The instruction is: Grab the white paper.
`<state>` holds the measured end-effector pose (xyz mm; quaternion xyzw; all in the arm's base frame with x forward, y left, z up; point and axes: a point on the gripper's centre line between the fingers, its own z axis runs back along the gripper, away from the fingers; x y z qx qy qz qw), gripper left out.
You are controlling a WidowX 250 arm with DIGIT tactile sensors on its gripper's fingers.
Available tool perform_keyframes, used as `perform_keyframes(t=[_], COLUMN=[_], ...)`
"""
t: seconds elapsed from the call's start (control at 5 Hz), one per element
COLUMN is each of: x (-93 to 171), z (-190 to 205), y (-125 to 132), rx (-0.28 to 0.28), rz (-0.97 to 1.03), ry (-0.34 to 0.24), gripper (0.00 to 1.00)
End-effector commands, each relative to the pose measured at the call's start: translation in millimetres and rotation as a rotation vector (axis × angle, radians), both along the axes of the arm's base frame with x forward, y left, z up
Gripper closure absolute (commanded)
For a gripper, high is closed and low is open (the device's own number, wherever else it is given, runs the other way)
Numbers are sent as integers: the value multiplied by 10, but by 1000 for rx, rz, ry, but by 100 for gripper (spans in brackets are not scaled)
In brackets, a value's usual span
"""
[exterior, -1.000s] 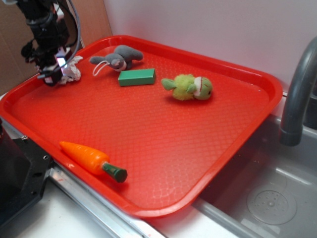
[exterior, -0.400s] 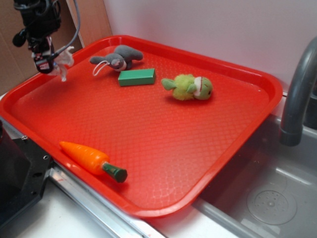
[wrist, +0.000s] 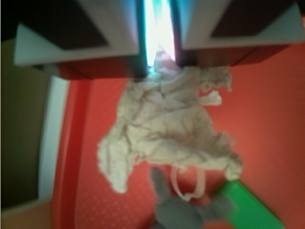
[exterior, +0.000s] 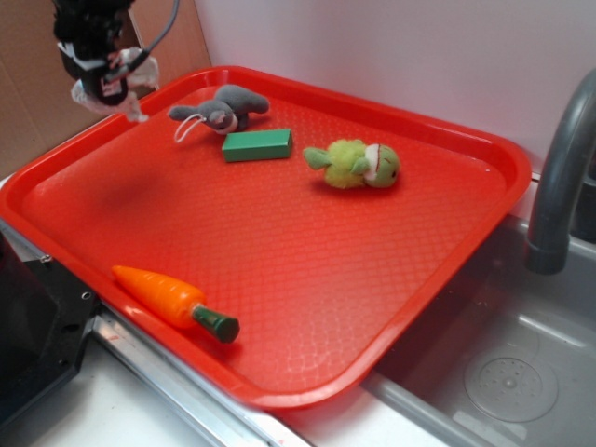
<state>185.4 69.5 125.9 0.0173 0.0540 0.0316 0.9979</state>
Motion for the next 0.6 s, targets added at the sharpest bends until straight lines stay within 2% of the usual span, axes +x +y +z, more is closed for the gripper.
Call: perform_keyframes(t=[0.0,0.2,0.4], x=[182,136,183], z=[571,664,531], y=[-535,-784,-710], rx=[-122,-49,-86], rz=[158,119,145], ry=[-50,-114,-93], gripper=[100,100,100])
